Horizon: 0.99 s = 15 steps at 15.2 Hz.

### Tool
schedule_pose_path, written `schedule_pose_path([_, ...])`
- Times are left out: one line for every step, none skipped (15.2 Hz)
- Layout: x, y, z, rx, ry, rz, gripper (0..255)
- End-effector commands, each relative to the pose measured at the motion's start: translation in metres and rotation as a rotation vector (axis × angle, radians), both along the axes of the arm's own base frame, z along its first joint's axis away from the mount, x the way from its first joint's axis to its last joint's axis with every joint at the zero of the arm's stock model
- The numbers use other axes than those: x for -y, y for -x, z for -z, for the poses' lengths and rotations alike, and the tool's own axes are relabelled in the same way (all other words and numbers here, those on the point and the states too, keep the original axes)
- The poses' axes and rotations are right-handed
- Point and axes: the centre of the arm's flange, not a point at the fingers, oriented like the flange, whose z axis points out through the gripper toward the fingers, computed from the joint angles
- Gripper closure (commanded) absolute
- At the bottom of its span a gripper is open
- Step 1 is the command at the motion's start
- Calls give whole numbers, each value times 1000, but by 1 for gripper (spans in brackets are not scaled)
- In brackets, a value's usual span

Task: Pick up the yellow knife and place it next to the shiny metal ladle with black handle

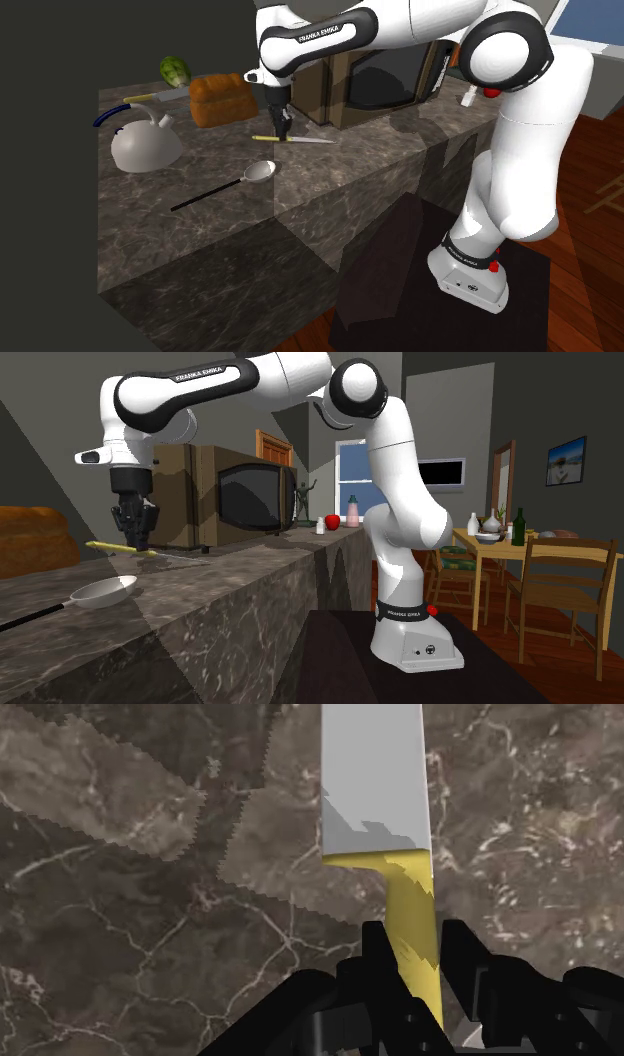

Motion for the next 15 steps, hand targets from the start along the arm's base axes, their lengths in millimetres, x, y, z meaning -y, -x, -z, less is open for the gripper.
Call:
schedule_pose_path([1,-1,11,0,0,0,255])
schedule_pose_path([1,-1,16,0,0,0,255])
schedule_pose_path([1,-1,22,0,0,0,255])
schedule_pose_path([1,-1,27,0,0,0,255])
schedule_pose_path([1,-1,32,0,0,0,255])
schedule_pose_path([1,-1,37,0,0,0,255])
schedule_pose_path([1,-1,43,0,0,0,255])
schedule_pose_path([1,-1,48,0,0,0,255])
schedule_pose_path([1,-1,57,0,0,0,255])
schedule_pose_path([1,0,57,0,0,0,255])
schedule_pose_path([1,-1,57,0,0,0,255])
schedule_pose_path([1,-1,57,0,0,0,255])
schedule_pose_path([1,-1,57,0,0,0,255])
schedule_pose_path([1,-1,57,0,0,0,255])
schedule_pose_path([1,-1,57,0,0,0,255])
